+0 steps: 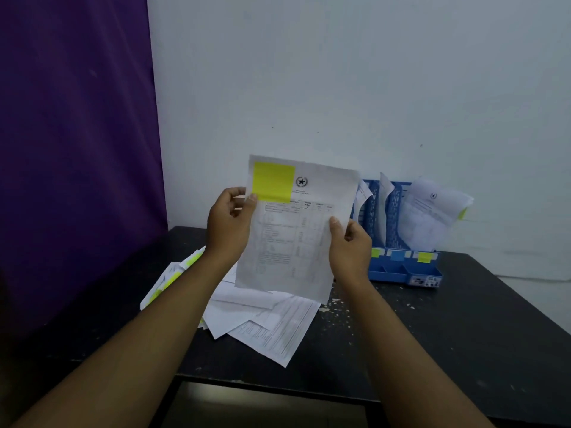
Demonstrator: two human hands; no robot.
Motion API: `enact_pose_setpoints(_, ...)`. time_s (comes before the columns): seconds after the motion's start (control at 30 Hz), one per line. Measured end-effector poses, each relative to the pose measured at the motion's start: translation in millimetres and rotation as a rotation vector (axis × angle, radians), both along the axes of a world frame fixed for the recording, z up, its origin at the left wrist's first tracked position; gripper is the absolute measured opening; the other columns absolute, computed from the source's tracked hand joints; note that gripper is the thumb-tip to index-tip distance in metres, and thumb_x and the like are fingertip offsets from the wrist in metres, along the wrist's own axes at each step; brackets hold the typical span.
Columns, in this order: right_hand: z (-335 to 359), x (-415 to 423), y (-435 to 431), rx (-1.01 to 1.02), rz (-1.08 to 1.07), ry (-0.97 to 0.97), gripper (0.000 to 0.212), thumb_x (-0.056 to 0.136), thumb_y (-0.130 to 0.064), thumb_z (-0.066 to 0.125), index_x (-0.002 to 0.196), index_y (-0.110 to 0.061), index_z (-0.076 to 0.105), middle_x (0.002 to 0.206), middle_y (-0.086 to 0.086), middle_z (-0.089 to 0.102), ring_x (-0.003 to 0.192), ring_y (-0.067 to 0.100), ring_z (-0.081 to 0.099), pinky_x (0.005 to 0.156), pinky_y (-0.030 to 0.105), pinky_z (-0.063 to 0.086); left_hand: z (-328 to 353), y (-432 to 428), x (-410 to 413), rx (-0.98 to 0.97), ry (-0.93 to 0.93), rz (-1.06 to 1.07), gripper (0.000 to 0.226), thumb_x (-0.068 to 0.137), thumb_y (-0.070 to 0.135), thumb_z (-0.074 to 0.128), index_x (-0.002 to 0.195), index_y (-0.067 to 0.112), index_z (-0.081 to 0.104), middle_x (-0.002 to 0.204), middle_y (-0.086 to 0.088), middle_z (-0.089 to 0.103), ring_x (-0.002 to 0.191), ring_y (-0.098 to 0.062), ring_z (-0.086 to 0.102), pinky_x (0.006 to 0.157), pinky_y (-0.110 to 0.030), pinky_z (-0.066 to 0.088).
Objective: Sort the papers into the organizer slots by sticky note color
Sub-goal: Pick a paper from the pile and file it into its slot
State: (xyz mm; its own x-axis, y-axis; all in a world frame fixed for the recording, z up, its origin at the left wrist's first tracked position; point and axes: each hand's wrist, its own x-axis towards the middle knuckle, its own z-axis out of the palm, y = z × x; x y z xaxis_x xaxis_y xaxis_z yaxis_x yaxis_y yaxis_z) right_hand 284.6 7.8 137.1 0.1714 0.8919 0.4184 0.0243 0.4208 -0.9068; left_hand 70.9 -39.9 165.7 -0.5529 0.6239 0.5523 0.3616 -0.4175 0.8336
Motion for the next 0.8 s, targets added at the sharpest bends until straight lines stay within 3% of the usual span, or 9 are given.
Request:
enact_pose_setpoints(0.07, 1.3, 2.4, -0.4, -0.010, 0.023, 0.042, 0.026, 0.105, -0.043, 0.060, 0.097, -0.019, 0.070, 0.094, -0.001, 0.075, 0.090, 0.019, 0.073, 0.078, 0.039, 0.063, -6.4, 1.7, 1.8, -0.033, 0.028, -0.030, 0.017, 0.101, 0.041, 0.069, 0.089, 0.031, 0.062, 0.085, 0.009, 0.070, 0.076, -0.021, 0.064, 0.070, -0.036, 0.054)
enact_pose_setpoints(0.13, 2.0, 8.6, -1.4, -0.025, 0.039, 0.077, 0.021, 0.105, -0.043, 0.060, 0.097, -0.026, 0.070, 0.096, -0.005, 0.076, 0.092, 0.014, 0.073, 0.079, 0.036, 0.064, -12.4, 3.1, 7.8, -0.051, 0.052, -0.051, 0.034, 0.102, 0.037, 0.069, 0.073, 0.025, 0.053, 0.069, 0.010, 0.058, 0.064, -0.015, 0.048, 0.064, -0.031, 0.042)
enact_pose_setpoints(0.3, 3.1, 16.3, -0.9, -0.053, 0.044, 0.094, 0.019, 0.106, -0.041, 0.059, 0.101, -0.027, 0.070, 0.100, -0.009, 0.075, 0.094, 0.010, 0.071, 0.078, 0.030, 0.061, -16.4, 1.6, 14.8, -0.081, 0.058, -0.081, 0.038, 0.103, 0.038, 0.066, 0.083, 0.008, 0.055, 0.072, -0.003, 0.057, 0.067, -0.017, 0.046, 0.065, -0.034, 0.040)
enact_pose_setpoints(0.4, 2.8, 22.6, 1.5, -0.053, 0.052, 0.112, 0.020, 0.106, -0.040, 0.059, 0.101, -0.025, 0.070, 0.100, -0.007, 0.075, 0.095, 0.012, 0.072, 0.078, 0.031, 0.062, -12.6, -0.3, 22.5, -0.068, 0.067, -0.094, 0.035, 0.103, 0.039, 0.066, 0.085, 0.009, 0.060, 0.080, -0.015, 0.064, 0.067, -0.017, 0.049, 0.066, -0.035, 0.042)
enact_pose_setpoints(0.5, 3.7, 30.5, 4.2, -0.050, 0.035, 0.103, 0.021, 0.105, -0.041, 0.059, 0.101, -0.023, 0.071, 0.099, -0.005, 0.075, 0.093, 0.013, 0.072, 0.076, 0.029, 0.061, -7.5, -2.9, 28.3, -0.070, 0.076, -0.097, 0.033, 0.099, 0.044, 0.068, 0.087, 0.013, 0.064, 0.080, -0.013, 0.066, 0.068, -0.016, 0.050, 0.067, -0.035, 0.045)
enact_pose_setpoints(0.63, 5.8, 51.9, 9.2, -0.052, 0.029, 0.034, 0.020, 0.104, -0.045, 0.060, 0.100, -0.028, 0.070, 0.100, -0.008, 0.074, 0.095, 0.010, 0.071, 0.078, 0.030, 0.060, 11.4, -12.4, 41.5, -0.097, 0.061, -0.195, 0.042, 0.098, 0.046, 0.070, 0.081, 0.009, 0.060, 0.074, -0.017, 0.057, 0.061, -0.018, 0.052, 0.055, -0.049, 0.058)
enact_pose_setpoints(0.73, 8.1, 78.2, 13.0, -0.013, 0.006, -0.047, 0.018, 0.104, -0.044, 0.061, 0.100, -0.029, 0.070, 0.101, -0.010, 0.073, 0.096, 0.011, 0.070, 0.077, 0.028, 0.056, 29.4, -11.8, 50.2, -0.200, 0.169, -0.251, 0.049, 0.105, 0.037, 0.064, 0.066, 0.009, 0.056, 0.049, -0.005, 0.050, 0.040, -0.016, 0.049, 0.044, -0.028, 0.045)
enact_pose_setpoints(0.8, 6.9, 95.0, 17.2, -0.017, -0.034, -0.055, 0.020, 0.103, -0.043, 0.062, 0.108, -0.026, 0.070, 0.104, -0.009, 0.073, 0.101, 0.016, 0.070, 0.078, 0.028, 0.056, 40.7, -6.8, 58.5, -0.252, 0.259, -0.288, 0.057, 0.104, 0.042, 0.064, 0.061, 0.007, 0.052, 0.048, -0.017, 0.051, 0.039, -0.023, 0.047, 0.047, -0.028, 0.040)
